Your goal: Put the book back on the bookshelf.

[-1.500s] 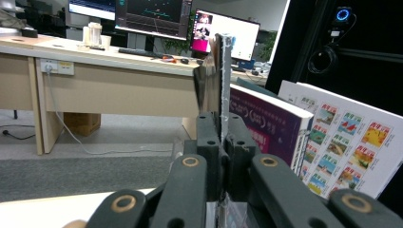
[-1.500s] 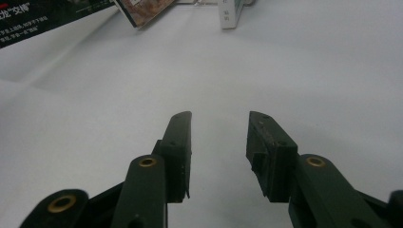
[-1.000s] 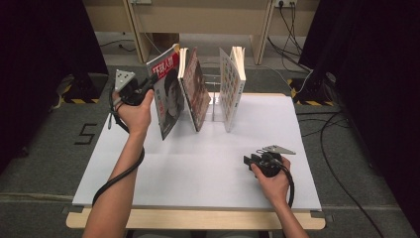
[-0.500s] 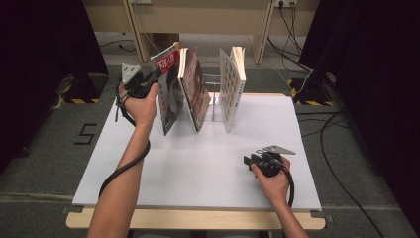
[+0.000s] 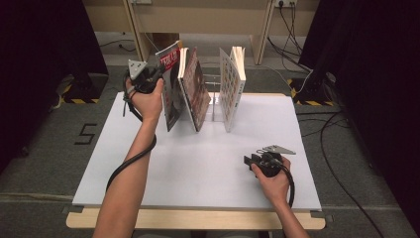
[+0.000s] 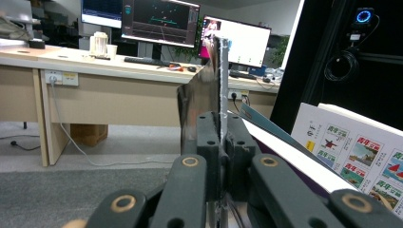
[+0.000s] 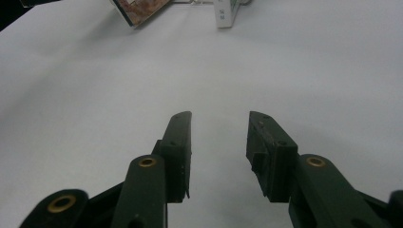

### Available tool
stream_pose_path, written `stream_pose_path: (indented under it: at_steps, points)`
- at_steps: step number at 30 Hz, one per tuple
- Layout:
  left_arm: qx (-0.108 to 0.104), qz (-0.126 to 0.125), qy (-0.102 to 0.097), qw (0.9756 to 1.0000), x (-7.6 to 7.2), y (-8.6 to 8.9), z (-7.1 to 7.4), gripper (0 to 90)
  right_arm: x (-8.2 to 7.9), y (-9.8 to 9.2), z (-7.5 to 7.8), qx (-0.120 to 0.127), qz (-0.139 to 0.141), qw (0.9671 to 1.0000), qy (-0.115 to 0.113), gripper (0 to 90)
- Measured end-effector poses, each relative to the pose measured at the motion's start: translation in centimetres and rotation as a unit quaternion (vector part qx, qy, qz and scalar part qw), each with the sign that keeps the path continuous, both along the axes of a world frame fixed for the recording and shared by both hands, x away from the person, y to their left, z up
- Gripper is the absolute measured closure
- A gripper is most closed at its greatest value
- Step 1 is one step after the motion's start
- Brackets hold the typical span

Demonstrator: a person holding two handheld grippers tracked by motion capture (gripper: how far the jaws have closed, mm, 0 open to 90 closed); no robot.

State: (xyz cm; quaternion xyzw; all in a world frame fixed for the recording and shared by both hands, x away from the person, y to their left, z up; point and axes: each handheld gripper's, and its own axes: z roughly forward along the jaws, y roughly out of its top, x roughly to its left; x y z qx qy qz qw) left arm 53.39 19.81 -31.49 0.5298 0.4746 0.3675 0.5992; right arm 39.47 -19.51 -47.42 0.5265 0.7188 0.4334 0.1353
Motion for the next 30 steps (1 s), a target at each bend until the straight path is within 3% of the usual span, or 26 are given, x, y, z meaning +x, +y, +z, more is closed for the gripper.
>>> stream_pose_path:
  at_steps: [7,16,25,30]
  points:
    - [0.02,0.009,-0.013,0.9997,-0.5,0.1,-0.7,86.3,0.0,0.0,0.0,0.0,0.0,1.0,0.002,61.3]
    - [0.063,0.014,-0.011,0.9979,-2.8,1.4,-3.9,85.7,-0.1,0.1,0.0,0.0,0.0,1.0,0.001,61.2]
    - [0.047,0.013,-0.006,0.9988,-4.6,3.2,-5.1,84.8,-0.1,0.4,-0.1,-0.001,0.002,1.0,0.004,61.2]
    - [0.019,0.003,0.004,0.9998,-5.2,3.4,-5.3,84.8,-0.1,0.4,-0.1,-0.004,0.004,1.0,0.002,61.2]
